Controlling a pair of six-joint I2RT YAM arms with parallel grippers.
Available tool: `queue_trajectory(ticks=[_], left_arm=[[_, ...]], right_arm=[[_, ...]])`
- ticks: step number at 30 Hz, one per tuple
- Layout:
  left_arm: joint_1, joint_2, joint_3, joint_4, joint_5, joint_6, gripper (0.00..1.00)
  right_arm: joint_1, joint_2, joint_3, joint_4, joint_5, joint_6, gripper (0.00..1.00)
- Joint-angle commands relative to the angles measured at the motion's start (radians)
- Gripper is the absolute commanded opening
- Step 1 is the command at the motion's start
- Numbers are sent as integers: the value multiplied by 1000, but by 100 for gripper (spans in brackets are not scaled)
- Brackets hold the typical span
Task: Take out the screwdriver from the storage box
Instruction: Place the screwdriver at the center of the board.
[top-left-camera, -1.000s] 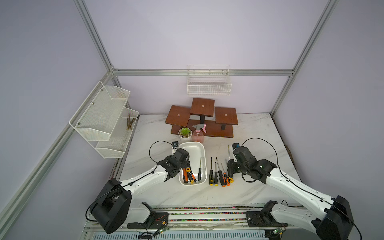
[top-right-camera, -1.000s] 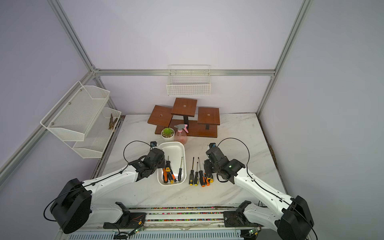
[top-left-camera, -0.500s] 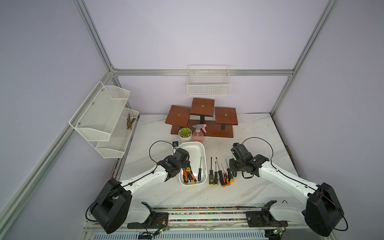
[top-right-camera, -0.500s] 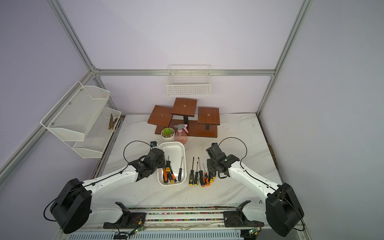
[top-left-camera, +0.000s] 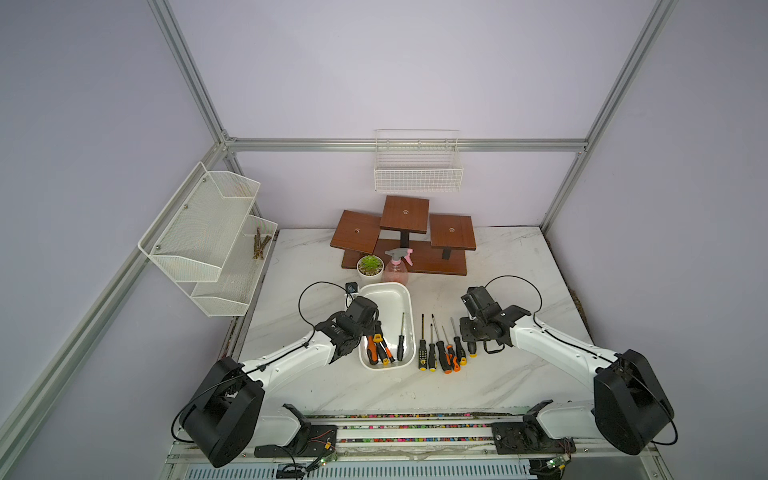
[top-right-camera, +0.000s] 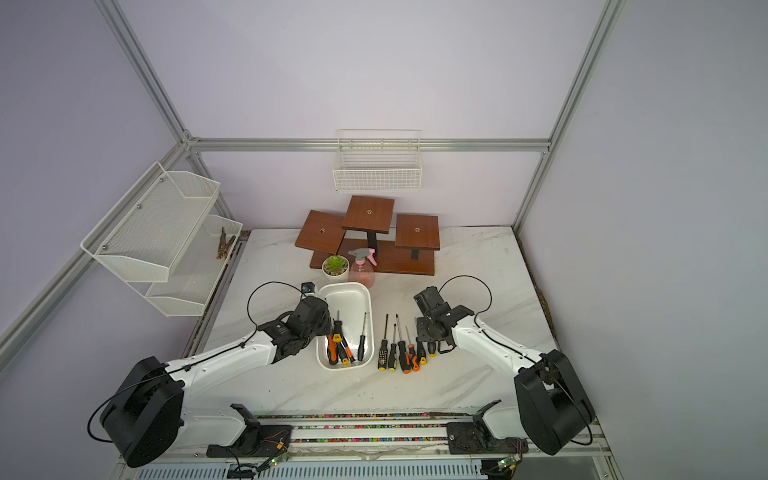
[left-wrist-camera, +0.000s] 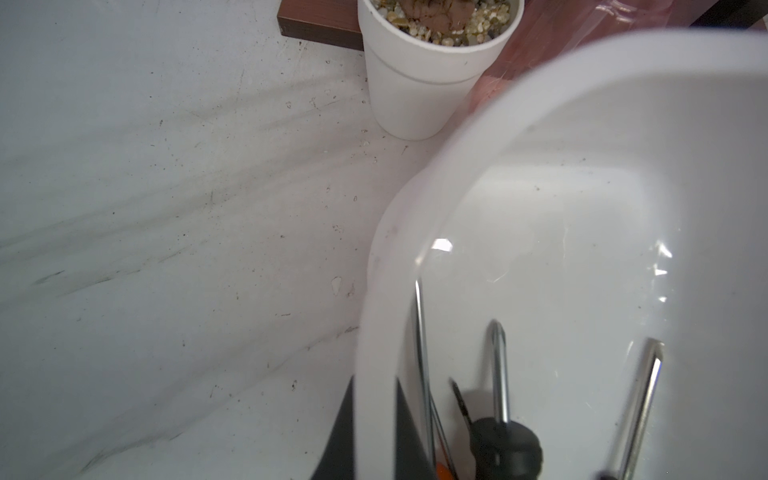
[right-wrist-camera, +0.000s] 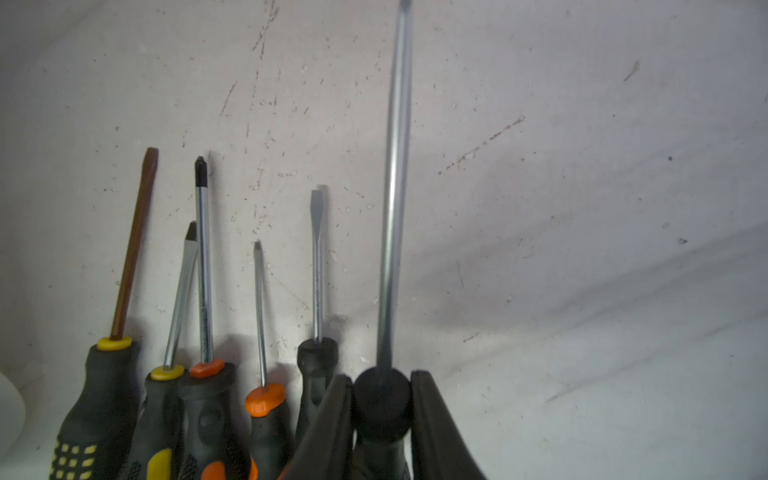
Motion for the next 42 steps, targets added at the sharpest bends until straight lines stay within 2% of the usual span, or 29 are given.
queue_trajectory(ticks=[1, 18, 42], left_arm=[[-1, -6, -3, 59, -13, 22, 0], [8, -16, -12, 71, -7, 25, 0], [9, -15, -8, 65, -8, 26, 0]], right_arm=[[-12, 17, -7, 28, 1, -16, 0], [-32, 128, 29, 2, -58, -36, 0], [-51, 162, 39, 5, -111, -59, 1]])
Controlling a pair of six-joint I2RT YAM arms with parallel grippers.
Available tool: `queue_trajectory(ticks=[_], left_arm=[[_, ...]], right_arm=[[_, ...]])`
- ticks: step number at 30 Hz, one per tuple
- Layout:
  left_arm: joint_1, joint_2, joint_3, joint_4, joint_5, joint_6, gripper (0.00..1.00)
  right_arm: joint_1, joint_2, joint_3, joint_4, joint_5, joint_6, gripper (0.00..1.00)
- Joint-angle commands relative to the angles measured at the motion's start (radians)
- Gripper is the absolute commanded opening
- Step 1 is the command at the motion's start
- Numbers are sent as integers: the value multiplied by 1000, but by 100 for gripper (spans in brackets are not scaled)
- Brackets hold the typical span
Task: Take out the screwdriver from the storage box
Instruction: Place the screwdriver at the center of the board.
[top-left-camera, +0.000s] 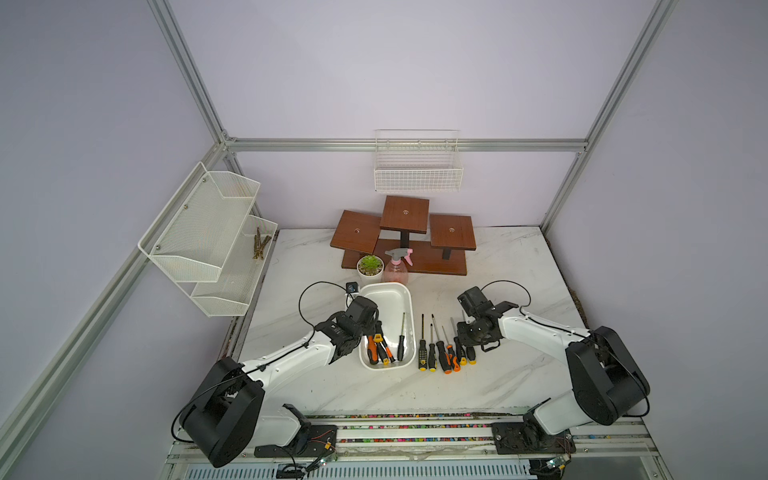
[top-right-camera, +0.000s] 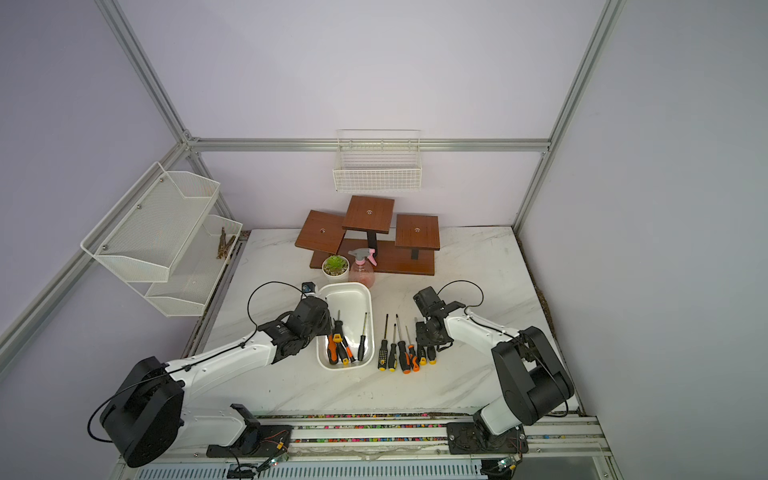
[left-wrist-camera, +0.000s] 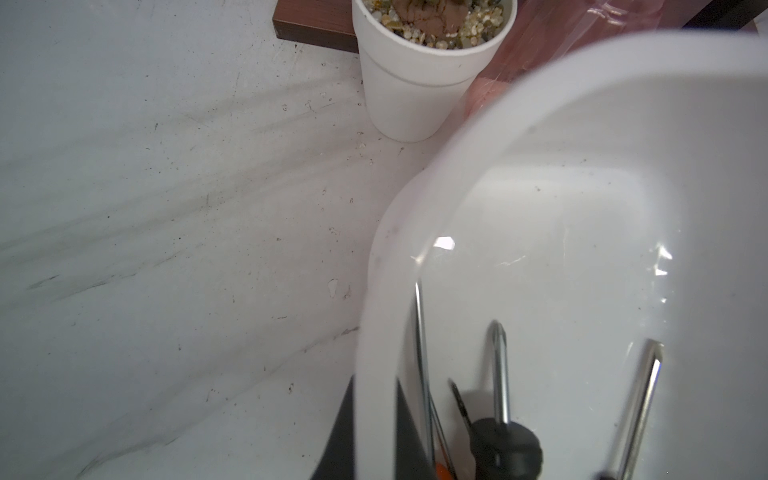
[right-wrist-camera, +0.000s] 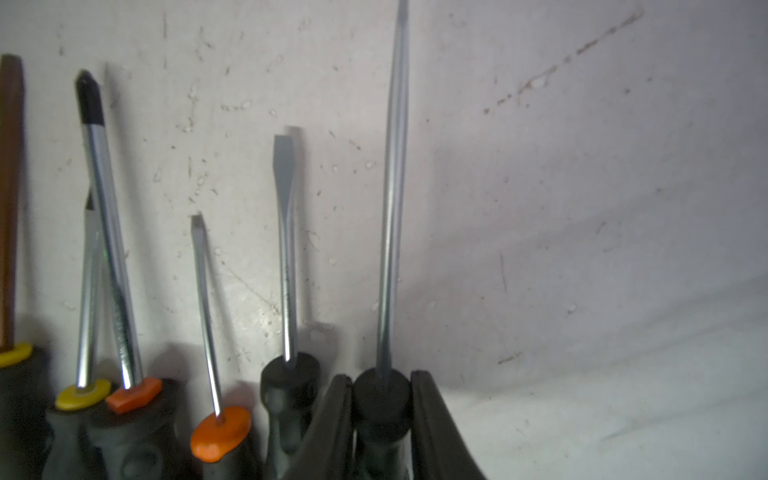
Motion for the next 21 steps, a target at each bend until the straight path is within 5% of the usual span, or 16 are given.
queue_trajectory(ticks=[1, 21], left_arm=[[6, -13, -8, 54, -13, 18, 0], [6, -13, 1, 43, -16, 22, 0]], right_arm=[[-9, 9, 24, 6, -13, -16, 2], [-25, 46, 31, 6, -47, -29, 29]])
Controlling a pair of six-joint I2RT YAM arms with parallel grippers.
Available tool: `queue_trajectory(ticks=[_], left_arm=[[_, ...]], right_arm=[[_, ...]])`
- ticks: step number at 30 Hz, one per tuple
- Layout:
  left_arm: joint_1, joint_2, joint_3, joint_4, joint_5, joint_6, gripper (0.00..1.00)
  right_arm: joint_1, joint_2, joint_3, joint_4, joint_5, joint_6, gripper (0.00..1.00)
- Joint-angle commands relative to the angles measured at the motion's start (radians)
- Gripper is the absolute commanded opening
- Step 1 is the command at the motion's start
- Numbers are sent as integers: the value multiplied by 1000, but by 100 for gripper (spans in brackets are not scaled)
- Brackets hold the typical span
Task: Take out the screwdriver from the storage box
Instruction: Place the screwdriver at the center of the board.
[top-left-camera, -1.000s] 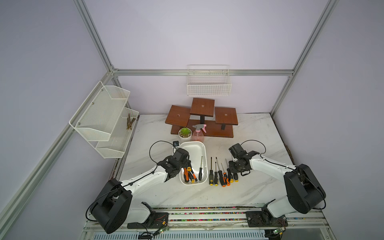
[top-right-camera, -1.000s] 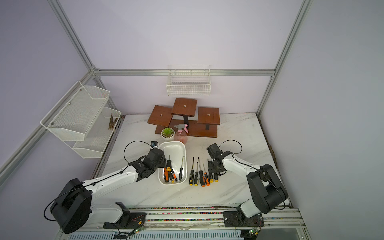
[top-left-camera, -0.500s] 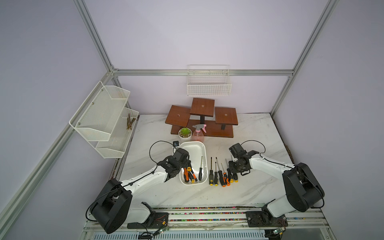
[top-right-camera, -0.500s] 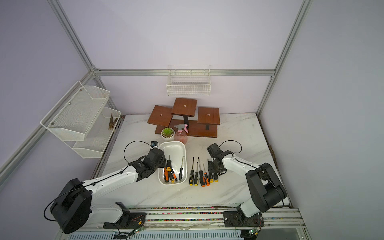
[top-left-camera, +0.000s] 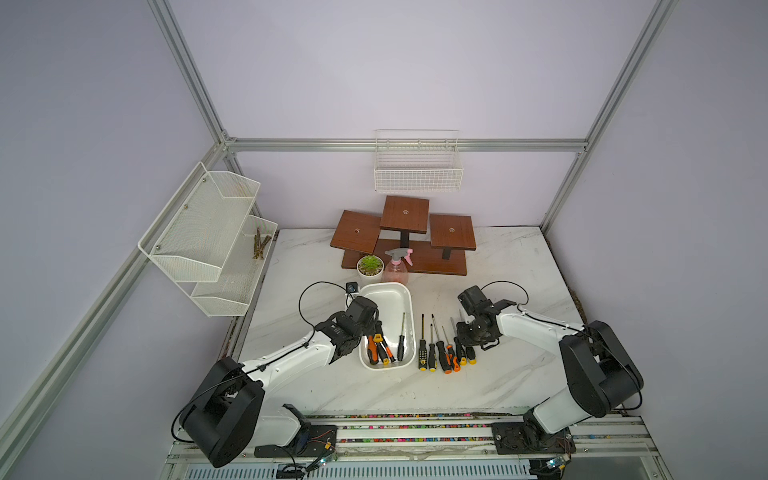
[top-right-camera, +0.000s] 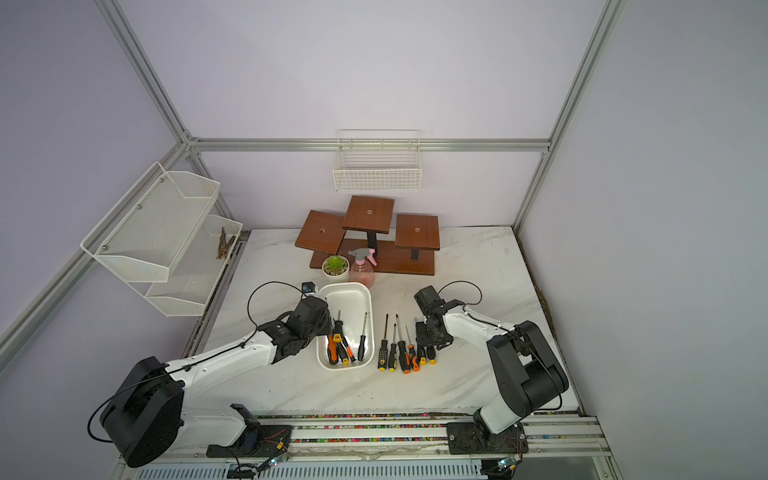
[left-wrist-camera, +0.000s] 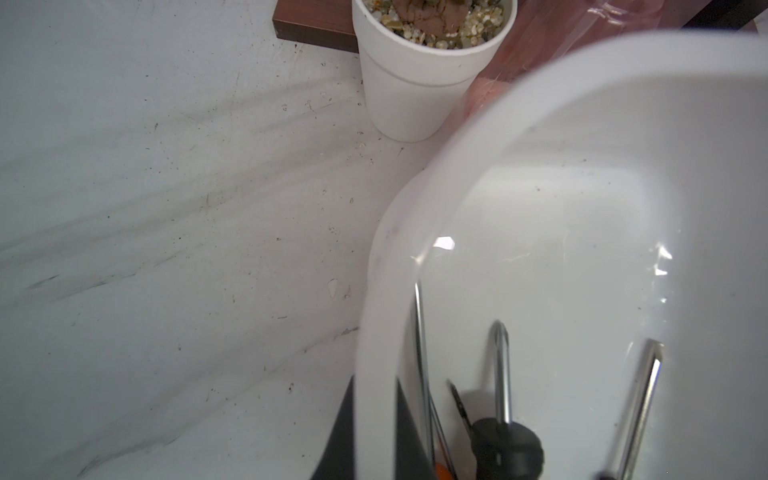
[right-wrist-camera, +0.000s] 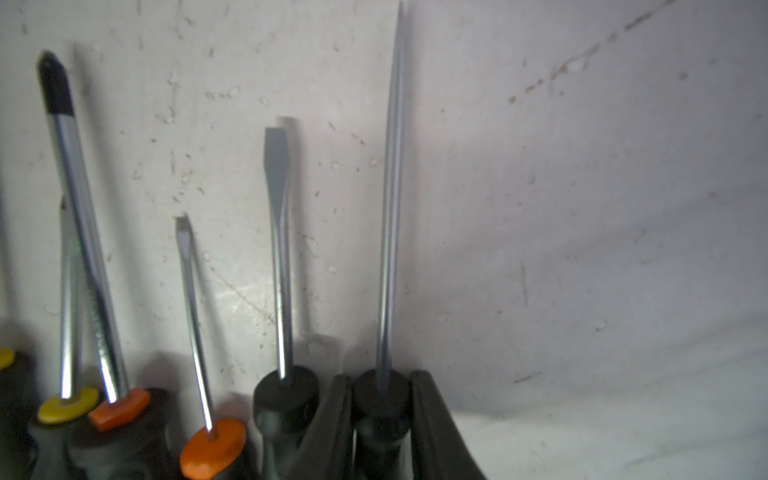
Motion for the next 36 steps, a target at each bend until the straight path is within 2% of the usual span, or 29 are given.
queue_trajectory(ticks=[1, 5, 21, 31, 36], left_arm=[[6, -14, 3, 43, -17, 21, 0], [6, -14, 8, 37, -19, 23, 0], [6, -20, 17, 16, -23, 25, 0], [6, -21, 26, 10, -23, 27, 0], [6, -21, 27, 9, -18, 27, 0]], right_arm=[[-6, 1, 18, 6, -7, -10, 29], [-8, -1, 18, 7, -8, -10, 34], [-10, -21, 14, 12, -9, -4, 40], [-9, -151, 48, -28, -3, 16, 39], [-7, -250, 86, -46, -107, 27, 39]])
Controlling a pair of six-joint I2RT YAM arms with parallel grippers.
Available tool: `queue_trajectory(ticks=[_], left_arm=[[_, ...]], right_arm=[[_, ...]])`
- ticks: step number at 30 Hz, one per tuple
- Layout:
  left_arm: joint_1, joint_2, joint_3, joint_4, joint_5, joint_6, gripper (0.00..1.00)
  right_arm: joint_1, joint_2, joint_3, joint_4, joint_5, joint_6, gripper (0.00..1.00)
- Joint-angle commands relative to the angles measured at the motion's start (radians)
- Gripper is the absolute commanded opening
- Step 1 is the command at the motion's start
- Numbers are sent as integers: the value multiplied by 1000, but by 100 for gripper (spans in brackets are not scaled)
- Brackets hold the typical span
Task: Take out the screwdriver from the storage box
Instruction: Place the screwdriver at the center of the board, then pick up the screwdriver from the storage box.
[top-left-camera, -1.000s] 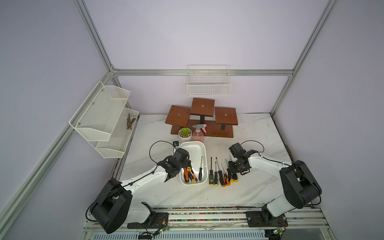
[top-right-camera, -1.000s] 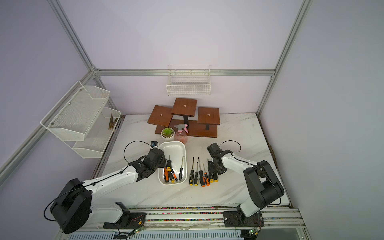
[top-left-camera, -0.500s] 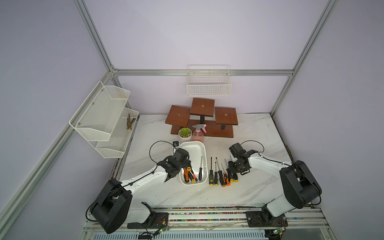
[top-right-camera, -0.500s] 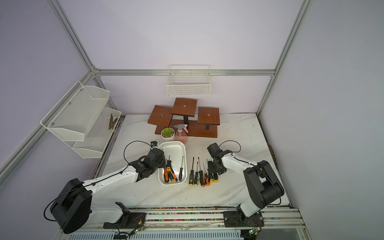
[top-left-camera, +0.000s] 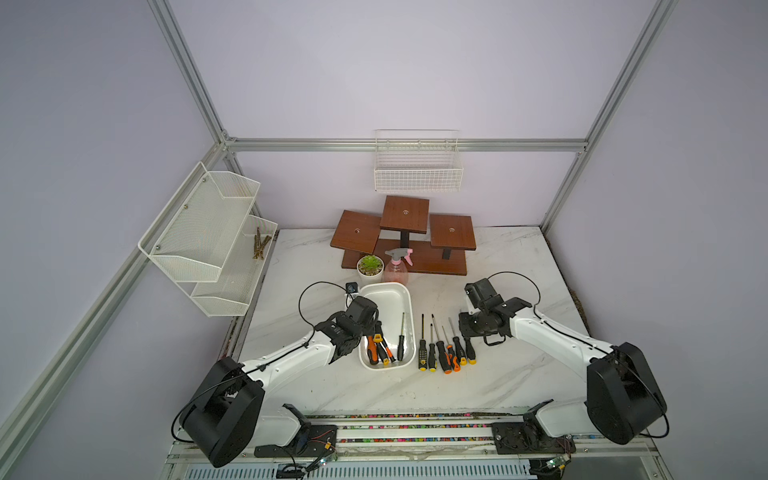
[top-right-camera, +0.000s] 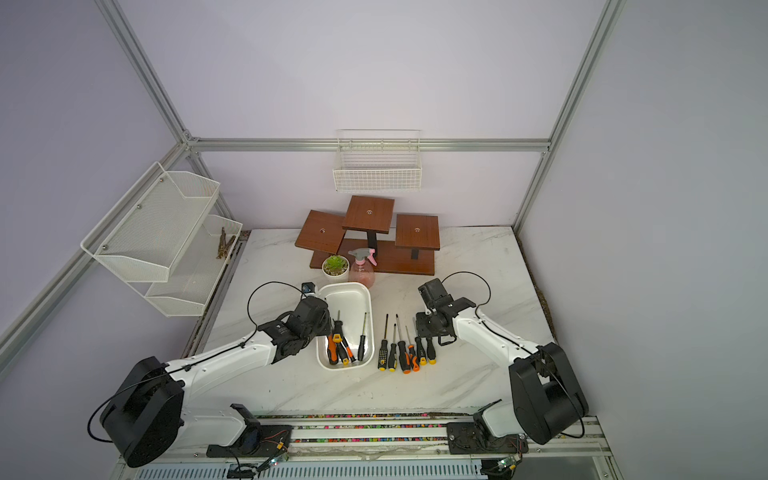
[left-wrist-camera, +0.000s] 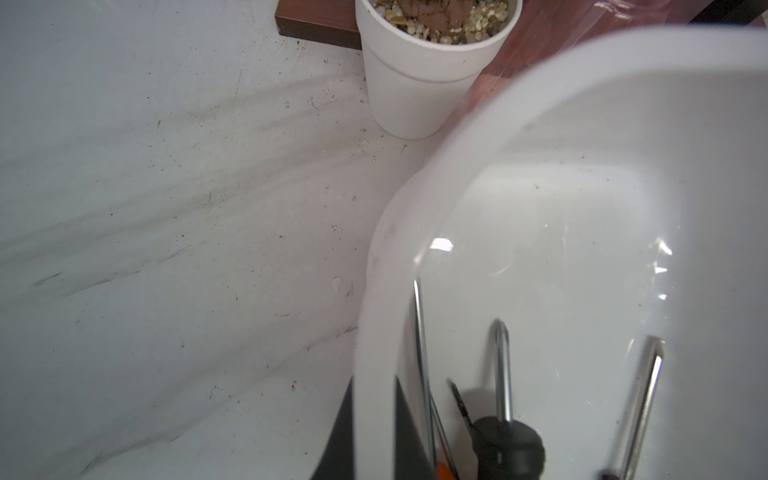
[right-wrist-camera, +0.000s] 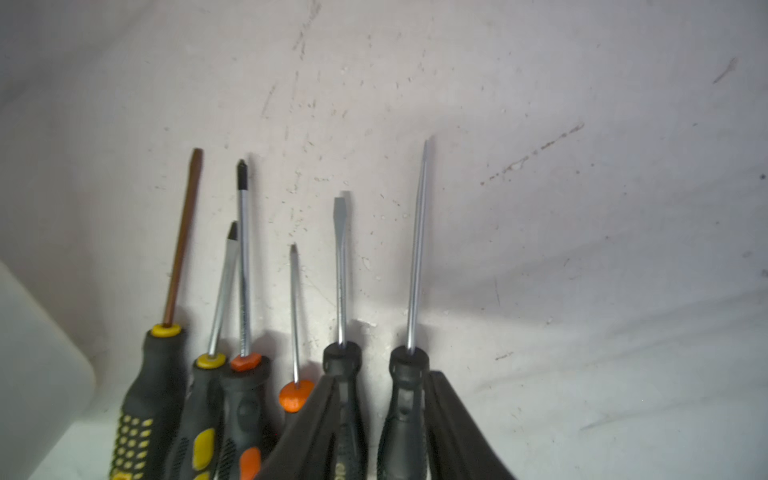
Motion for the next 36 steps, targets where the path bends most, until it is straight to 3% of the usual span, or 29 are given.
queue_trajectory(ticks=[1, 4, 10, 17, 27, 36], left_arm=[[6, -21, 27, 17, -16, 27, 0], [6, -21, 31, 16, -8, 27, 0], [4, -15, 38, 17, 5, 27, 0], [-1, -17, 43, 15, 13, 24, 0], [-5, -27, 47, 5, 14, 25, 0], [-6, -25, 47, 4, 16, 27, 0]], right_arm=[[-2, -77, 40, -14, -97, 28, 40], [31, -132, 43, 3, -144, 77, 41], [205, -197, 58, 49, -124, 193, 41], [368, -91, 93, 243, -186, 312, 43], [393, 202, 152, 521, -326, 405, 48], [393, 361, 214, 574, -334, 419, 48]])
